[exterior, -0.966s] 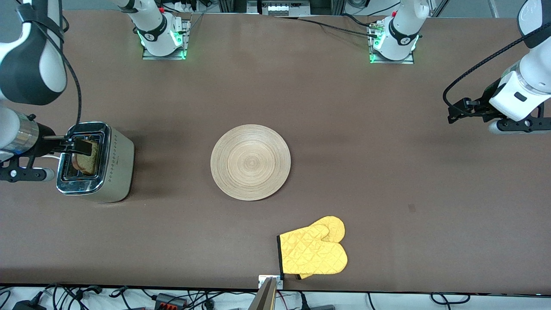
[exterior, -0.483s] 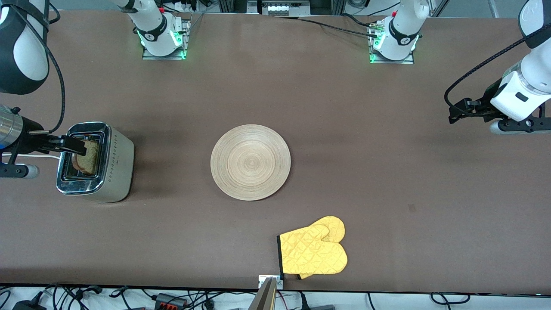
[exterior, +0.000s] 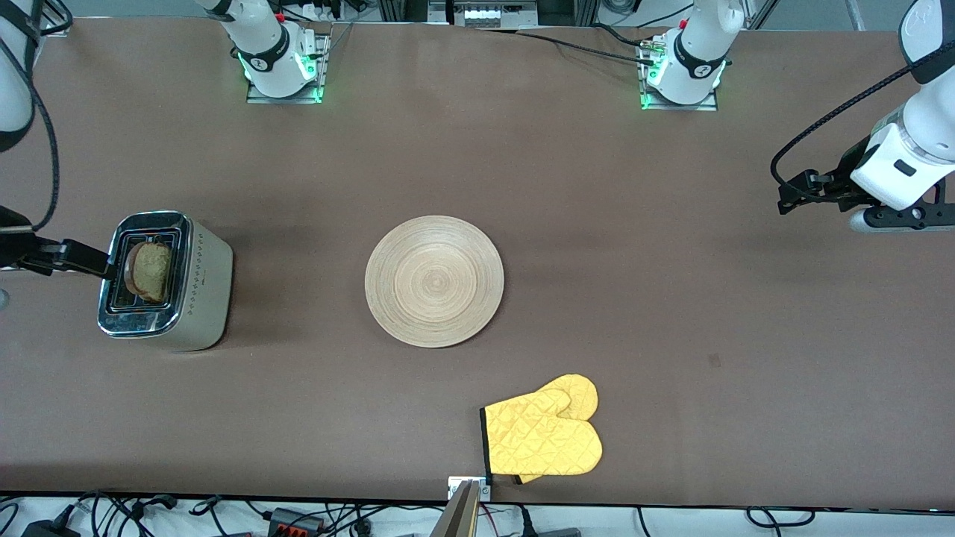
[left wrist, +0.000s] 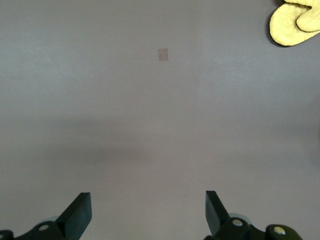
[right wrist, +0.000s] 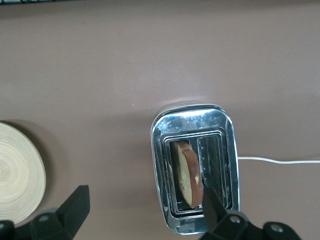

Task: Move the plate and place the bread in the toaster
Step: 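Open the right gripper and raise it off the toaster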

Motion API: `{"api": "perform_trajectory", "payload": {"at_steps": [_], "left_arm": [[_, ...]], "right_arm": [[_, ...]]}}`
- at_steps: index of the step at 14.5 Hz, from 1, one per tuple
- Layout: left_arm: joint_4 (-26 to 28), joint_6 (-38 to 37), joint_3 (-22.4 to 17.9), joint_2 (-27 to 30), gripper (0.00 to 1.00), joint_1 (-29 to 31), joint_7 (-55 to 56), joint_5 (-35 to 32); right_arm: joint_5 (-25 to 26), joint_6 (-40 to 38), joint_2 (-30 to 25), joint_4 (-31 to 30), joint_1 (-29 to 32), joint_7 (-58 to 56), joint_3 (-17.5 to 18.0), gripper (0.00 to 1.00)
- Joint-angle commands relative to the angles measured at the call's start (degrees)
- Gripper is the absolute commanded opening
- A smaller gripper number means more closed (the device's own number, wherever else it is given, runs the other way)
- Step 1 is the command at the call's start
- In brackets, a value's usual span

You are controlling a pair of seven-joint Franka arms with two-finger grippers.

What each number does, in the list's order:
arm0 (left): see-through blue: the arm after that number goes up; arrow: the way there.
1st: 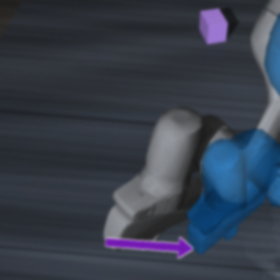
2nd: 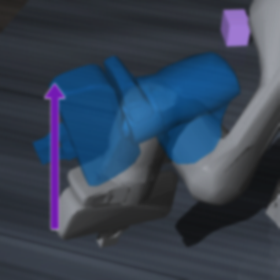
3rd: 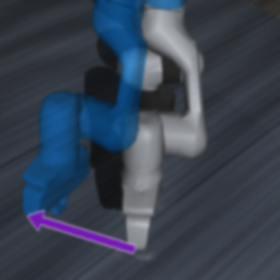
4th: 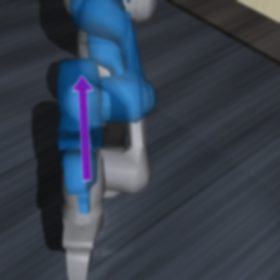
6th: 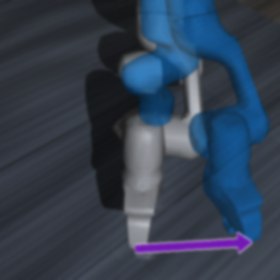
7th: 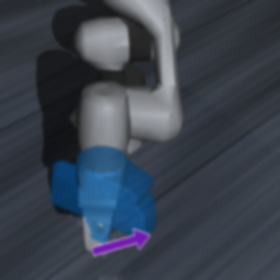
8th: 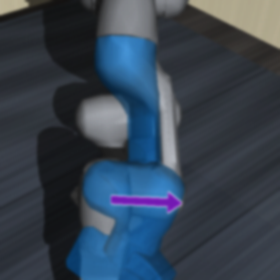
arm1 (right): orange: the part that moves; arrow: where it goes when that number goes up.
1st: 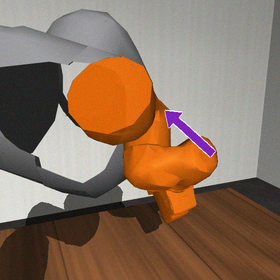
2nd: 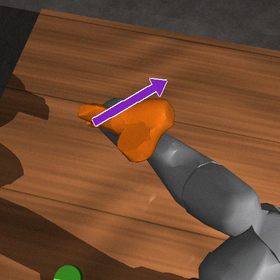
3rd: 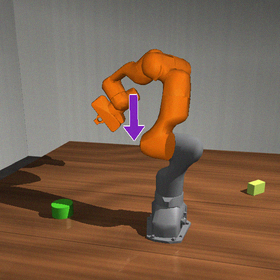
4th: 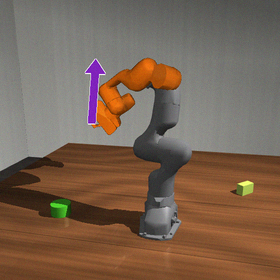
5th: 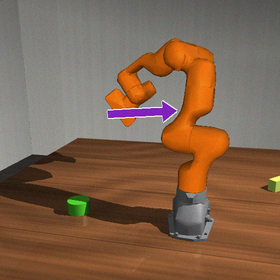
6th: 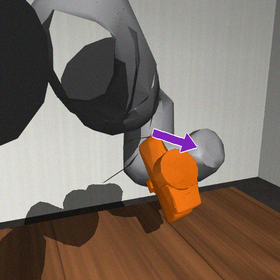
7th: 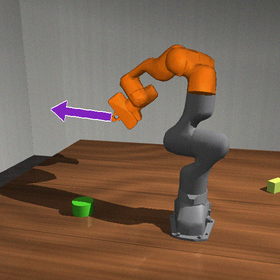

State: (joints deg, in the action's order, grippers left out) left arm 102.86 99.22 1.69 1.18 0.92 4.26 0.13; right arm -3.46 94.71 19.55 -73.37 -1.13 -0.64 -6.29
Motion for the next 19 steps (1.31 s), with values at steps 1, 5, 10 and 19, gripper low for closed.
{"api": "perform_trajectory", "payload": {"at_steps": [1, 5, 10, 19], "left_arm": [[-0.47, -0.26, -0.73, -0.04, 1.0, -0.66, -0.22, 1.01], [-0.47, -0.35, -0.73, -0.04, 1.0, -0.66, -0.22, 1.01], [-0.47, -0.35, -0.73, -0.04, 1.0, -0.66, -0.22, 1.01], [-0.47, -0.35, -0.82, -0.04, 1.0, -0.66, -0.22, 1.01]], "right_arm": [[1.09, 3.18, -3.98, -5.27, 2.09, -0.68, 2.77, 1.0], [1.27, 0.31, -7.59, -9.68, 1.92, -0.86, 2.68, 1.0], [4.78, 2.13, -15.13, -20.65, 0.69, -0.94, 2.77, 1.0], [4.26, 3.28, -18.93, -24.02, 0.78, -0.86, 2.68, 1.0]]}}
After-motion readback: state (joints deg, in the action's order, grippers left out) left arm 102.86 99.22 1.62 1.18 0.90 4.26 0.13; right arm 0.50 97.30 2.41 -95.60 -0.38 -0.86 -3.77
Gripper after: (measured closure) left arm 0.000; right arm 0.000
